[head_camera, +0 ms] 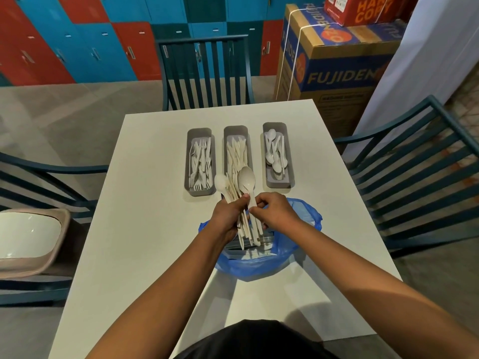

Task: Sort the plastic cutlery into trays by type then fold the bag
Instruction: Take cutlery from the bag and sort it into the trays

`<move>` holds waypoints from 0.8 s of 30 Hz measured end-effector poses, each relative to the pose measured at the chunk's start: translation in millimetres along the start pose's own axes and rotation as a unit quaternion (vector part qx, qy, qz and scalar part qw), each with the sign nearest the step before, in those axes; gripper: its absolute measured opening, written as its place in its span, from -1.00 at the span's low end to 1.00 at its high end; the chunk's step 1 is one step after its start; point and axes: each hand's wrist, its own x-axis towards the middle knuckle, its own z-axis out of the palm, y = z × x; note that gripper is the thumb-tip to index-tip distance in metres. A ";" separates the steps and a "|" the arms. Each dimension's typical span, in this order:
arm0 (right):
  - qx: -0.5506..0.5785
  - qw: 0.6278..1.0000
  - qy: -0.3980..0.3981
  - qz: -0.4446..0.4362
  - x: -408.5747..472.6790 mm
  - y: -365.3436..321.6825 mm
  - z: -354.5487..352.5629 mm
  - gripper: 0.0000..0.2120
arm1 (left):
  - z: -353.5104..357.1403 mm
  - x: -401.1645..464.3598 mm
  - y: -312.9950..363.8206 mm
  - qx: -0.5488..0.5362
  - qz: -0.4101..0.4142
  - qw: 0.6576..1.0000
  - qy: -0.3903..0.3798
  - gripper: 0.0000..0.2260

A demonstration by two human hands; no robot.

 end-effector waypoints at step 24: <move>-0.005 0.983 0.034 0.179 105.6 15.4 -67.5 -0.82 | 15.9 43.9 57.6 -0.039 -0.070 0.996 0.036 -0.88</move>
